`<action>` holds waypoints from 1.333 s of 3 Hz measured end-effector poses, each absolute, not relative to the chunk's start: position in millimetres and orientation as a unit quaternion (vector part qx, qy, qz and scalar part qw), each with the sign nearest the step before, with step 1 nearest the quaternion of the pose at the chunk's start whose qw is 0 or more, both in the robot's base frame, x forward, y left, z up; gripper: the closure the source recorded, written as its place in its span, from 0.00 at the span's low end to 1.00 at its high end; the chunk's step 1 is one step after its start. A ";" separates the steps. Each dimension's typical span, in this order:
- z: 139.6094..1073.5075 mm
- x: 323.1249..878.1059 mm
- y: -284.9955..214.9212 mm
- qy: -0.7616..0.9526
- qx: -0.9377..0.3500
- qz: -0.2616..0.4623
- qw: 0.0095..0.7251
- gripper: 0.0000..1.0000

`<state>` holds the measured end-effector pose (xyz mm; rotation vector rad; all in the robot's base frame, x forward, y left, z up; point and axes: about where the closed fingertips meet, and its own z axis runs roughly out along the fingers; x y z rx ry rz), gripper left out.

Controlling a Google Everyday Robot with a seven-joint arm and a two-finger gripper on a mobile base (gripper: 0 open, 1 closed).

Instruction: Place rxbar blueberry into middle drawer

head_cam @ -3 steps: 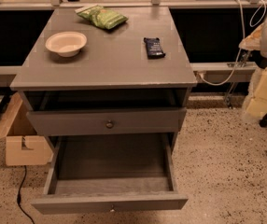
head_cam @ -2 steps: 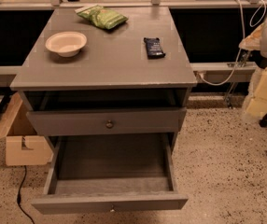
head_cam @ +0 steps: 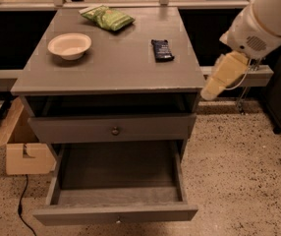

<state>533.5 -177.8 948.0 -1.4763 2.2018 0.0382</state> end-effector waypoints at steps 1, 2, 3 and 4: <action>927.3 621.6 -143.2 0.808 -0.480 0.076 0.333 0.00; 915.2 676.5 -123.9 0.797 -0.455 0.113 0.380 0.00; 906.6 681.1 -119.9 0.799 -0.453 0.119 0.379 0.00; 899.0 688.6 -112.2 0.800 -0.444 0.123 0.385 0.00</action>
Offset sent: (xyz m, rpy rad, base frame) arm 0.2087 0.0712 -0.0420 0.5015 -0.1706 -0.1038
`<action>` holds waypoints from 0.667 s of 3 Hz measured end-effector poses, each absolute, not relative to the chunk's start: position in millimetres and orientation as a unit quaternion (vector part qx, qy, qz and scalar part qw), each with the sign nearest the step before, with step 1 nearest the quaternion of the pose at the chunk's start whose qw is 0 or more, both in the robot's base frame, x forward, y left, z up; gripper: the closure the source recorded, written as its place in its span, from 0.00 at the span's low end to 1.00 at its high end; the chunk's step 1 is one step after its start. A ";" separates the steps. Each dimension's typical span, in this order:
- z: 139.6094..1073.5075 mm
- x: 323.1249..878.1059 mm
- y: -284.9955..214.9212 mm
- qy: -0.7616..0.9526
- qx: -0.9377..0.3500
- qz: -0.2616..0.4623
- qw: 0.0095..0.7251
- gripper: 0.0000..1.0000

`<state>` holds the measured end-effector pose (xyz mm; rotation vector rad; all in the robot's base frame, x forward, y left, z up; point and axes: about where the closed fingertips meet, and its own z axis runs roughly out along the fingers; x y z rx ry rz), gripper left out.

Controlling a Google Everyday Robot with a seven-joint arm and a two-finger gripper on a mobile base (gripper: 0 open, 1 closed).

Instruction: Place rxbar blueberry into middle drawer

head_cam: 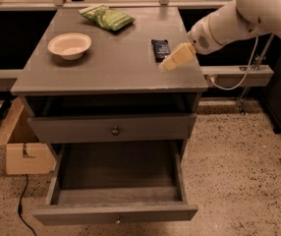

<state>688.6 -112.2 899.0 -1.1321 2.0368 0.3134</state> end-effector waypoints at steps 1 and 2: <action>885.8 722.3 -95.8 0.799 -0.415 0.141 0.411 0.00; 868.3 759.9 -82.0 0.807 -0.375 0.150 0.431 0.00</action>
Offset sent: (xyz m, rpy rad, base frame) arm 0.0981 0.0334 -0.0368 0.1925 -0.0387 -0.1651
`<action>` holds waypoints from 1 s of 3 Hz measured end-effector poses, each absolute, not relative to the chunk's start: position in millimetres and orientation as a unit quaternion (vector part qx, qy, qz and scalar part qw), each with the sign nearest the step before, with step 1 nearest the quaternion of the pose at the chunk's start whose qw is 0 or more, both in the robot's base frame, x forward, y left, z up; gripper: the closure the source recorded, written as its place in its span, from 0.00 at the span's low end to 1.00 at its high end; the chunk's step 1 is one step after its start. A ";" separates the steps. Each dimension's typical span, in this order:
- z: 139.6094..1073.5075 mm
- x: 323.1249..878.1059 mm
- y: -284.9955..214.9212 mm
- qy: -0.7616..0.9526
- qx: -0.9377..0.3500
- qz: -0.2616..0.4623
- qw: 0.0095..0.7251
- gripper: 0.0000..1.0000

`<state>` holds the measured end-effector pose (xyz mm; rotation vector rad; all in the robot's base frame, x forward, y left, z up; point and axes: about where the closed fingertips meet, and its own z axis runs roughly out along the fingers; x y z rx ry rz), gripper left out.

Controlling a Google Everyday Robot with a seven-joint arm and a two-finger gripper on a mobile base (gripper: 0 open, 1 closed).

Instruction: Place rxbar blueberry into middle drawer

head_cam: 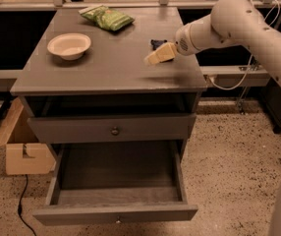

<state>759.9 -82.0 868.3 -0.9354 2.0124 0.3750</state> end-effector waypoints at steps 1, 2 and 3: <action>856.9 779.9 -70.4 0.812 -0.358 0.149 0.436 0.00; 835.2 806.3 -72.2 0.828 -0.324 0.136 0.436 0.00; 823.4 819.3 -79.9 0.839 -0.297 0.128 0.437 0.00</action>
Offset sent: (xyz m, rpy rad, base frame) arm 0.0650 0.0077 -0.0418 0.0191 0.0152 -0.1676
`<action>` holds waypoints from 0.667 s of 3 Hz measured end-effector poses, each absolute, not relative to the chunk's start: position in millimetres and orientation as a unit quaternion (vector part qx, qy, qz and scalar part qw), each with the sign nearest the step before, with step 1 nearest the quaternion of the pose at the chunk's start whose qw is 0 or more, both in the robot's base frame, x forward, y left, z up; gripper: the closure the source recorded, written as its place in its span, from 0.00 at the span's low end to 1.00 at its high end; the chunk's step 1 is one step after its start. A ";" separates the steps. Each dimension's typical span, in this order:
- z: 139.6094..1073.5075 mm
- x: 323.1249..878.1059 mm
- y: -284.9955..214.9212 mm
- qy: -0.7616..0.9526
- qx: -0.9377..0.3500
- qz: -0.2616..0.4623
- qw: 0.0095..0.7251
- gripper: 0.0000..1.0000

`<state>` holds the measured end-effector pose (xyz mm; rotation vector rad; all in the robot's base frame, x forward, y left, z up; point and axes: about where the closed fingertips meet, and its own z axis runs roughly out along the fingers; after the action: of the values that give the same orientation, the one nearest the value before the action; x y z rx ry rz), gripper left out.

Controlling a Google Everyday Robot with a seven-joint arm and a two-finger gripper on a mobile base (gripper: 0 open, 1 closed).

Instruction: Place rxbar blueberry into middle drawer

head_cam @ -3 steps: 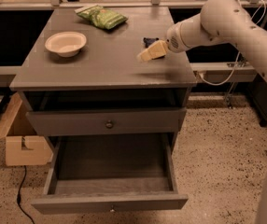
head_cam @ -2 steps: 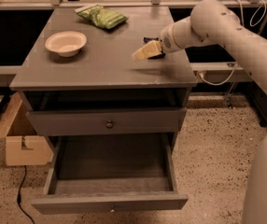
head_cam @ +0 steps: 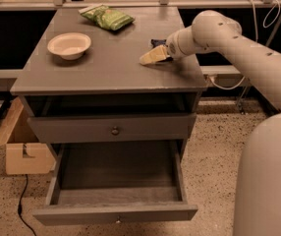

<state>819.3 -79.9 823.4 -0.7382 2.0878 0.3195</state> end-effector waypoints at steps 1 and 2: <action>815.7 827.5 -84.5 0.845 -0.278 0.132 0.437 0.18; 819.9 827.4 -84.4 0.845 -0.278 0.132 0.437 0.42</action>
Offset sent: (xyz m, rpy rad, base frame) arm 0.0185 -0.0148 -0.0067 0.0872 0.0252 -0.0450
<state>827.4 -84.4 819.9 -0.6918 2.1009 0.3294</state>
